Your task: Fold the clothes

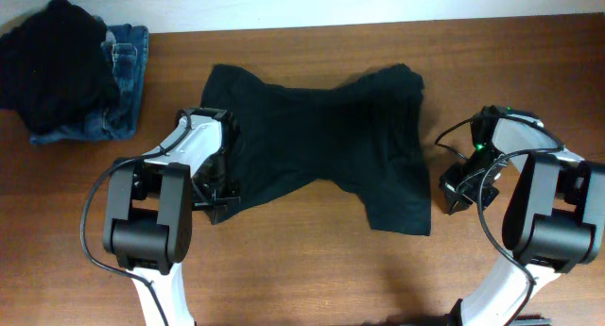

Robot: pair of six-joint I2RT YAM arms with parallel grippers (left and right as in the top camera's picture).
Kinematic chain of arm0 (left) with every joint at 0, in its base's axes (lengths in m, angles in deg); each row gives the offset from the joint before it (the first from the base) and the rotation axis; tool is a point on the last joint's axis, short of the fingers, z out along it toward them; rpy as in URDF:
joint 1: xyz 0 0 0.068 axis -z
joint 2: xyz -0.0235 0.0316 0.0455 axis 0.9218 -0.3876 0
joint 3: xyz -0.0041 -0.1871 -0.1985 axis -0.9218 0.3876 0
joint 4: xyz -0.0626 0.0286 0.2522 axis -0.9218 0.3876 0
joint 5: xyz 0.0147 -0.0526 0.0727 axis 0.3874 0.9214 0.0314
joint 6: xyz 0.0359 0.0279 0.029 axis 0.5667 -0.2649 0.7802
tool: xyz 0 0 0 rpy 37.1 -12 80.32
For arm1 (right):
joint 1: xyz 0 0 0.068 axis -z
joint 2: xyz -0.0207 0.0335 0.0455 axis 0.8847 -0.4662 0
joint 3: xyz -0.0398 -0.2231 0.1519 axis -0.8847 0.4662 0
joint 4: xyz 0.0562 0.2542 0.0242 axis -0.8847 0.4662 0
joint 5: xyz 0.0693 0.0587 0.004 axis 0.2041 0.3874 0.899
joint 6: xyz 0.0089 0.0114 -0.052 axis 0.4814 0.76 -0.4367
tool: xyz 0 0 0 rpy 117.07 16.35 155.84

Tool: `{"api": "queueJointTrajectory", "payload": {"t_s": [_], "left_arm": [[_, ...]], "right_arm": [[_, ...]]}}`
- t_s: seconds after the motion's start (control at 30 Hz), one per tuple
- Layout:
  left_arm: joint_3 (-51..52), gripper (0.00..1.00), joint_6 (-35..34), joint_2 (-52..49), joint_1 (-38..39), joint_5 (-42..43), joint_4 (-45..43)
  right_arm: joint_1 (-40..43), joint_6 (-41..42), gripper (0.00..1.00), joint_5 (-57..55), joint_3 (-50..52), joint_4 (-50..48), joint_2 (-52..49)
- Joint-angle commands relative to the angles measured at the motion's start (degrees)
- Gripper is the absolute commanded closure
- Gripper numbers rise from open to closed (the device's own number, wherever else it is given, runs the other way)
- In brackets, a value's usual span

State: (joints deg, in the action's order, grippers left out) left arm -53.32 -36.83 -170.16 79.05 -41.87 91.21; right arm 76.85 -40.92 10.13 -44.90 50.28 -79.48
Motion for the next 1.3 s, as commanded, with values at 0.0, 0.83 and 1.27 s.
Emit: {"api": "queueJointTrajectory", "payload": {"t_s": [0.0, 0.83, 1.27], "left_arm": [[0.46, 0.99, 0.68, -0.39, -0.20, 0.31, -0.72], [0.50, 0.99, 0.68, -0.28, 3.26, 3.48, 0.52], [0.48, 0.99, 0.68, -0.28, 4.55, 3.41, -2.75]], "right_arm": [[-0.81, -0.52, 0.93, -0.63, 0.48, 0.37, -0.46], [-8.57, -9.07, 0.91, -0.24, -0.76, -1.14, 15.32], [-17.77, -11.63, 0.82, -0.74, 0.76, -9.70, 14.10]]}}
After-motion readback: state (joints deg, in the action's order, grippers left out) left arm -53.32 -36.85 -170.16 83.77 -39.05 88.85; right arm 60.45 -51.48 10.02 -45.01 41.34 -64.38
